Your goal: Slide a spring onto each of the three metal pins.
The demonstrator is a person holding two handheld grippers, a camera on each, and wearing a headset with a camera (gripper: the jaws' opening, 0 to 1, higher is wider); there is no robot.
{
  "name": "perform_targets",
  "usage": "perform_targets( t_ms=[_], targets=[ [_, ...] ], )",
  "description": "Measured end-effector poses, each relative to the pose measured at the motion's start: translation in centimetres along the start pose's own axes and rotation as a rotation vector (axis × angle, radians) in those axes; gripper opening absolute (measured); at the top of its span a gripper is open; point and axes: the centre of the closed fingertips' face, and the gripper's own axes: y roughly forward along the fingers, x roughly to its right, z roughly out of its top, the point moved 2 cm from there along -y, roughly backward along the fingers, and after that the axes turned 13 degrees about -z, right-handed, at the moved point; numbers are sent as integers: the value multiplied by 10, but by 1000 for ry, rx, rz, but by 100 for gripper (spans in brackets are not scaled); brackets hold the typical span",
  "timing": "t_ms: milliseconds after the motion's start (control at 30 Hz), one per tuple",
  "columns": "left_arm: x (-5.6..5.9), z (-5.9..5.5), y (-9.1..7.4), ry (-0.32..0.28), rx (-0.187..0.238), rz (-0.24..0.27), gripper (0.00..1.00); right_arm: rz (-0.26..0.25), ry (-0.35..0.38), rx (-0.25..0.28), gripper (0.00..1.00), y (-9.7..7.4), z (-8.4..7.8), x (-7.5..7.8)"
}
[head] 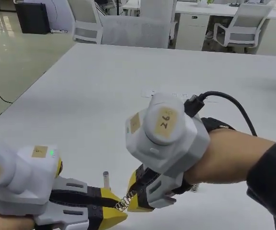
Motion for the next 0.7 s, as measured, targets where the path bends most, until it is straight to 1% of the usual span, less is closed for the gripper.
perform_targets(
  t_ms=[167,400,700],
  targets=[
    [0,-1,0,2,-7,4,3,2,-3,-1,8,0,3,-1],
    [1,-3,1,2,-12,-4,3,7,8,24,8,-2,11,-3],
    [1,-5,2,6,-19,-6,4,6,-12,5,8,0,14,-5]
  ],
)
